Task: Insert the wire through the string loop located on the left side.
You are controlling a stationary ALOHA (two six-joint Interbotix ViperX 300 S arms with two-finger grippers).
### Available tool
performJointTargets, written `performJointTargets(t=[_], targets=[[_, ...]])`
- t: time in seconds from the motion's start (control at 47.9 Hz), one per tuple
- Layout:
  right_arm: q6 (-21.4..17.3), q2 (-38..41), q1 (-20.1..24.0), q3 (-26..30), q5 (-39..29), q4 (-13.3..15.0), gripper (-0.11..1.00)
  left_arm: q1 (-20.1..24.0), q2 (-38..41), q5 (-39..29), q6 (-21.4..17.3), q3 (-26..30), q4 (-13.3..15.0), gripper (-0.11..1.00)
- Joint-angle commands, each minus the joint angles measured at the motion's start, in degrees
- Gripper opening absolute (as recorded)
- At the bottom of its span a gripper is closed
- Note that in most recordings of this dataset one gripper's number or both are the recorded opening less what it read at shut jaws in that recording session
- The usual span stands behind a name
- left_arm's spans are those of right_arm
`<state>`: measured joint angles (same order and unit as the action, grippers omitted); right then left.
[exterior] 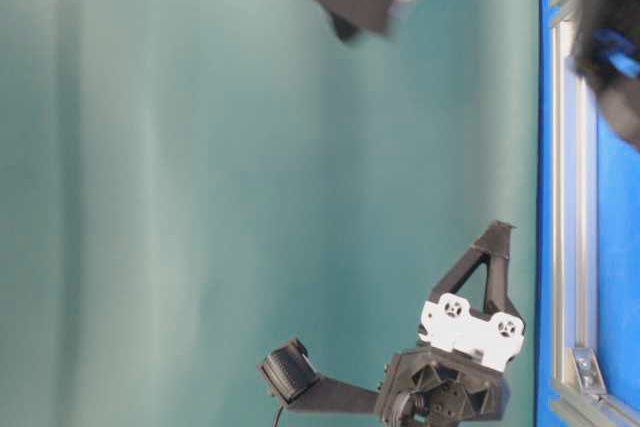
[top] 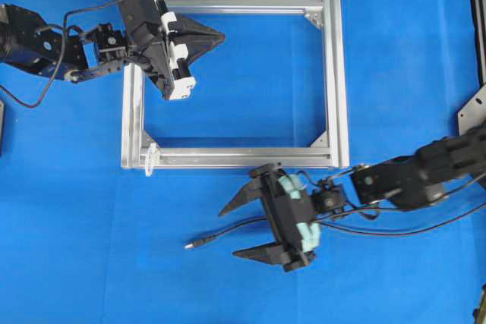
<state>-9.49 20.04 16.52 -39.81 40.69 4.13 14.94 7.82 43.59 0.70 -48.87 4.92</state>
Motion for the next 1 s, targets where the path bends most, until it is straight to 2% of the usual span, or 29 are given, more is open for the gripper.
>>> performJointTargets(t=[0.0,0.272,0.439,0.564,0.71,0.794,0.856,0.982], targets=[[-0.26,0.62,0.35,2.11,0.26,-0.18,0.88,-0.18,-1.58,0.18,0.00,0.44,-0.18,0.00],[-0.70,3.87,0.26,3.25,0.18,-1.49,0.87,-0.18,-1.58,0.09,0.00,0.35,-0.18,0.00],[-0.70,3.87,0.26,3.16,-0.18,-1.85,0.81,-0.18,-1.58,-0.09,0.00,0.35,-0.09,0.00],[-0.62,3.87,0.26,3.25,-0.18,-1.85,0.65,-0.26,-1.49,-0.53,0.00,0.35,-0.18,0.00],[-0.44,3.87,0.09,3.25,0.18,-1.76,0.22,-0.26,-1.49,-0.88,0.00,0.35,-0.18,0.00],[-0.44,3.87,0.09,3.25,0.18,-1.58,0.05,-0.26,-1.49,-0.97,0.00,0.35,-0.18,0.00],[-0.44,3.87,0.00,3.25,0.18,-1.58,0.00,-0.26,-1.58,-1.14,0.00,0.35,-0.18,0.00],[-0.44,3.87,0.00,3.25,-0.09,-1.49,0.00,-0.26,-1.49,-1.14,0.00,0.35,-0.18,0.00]])
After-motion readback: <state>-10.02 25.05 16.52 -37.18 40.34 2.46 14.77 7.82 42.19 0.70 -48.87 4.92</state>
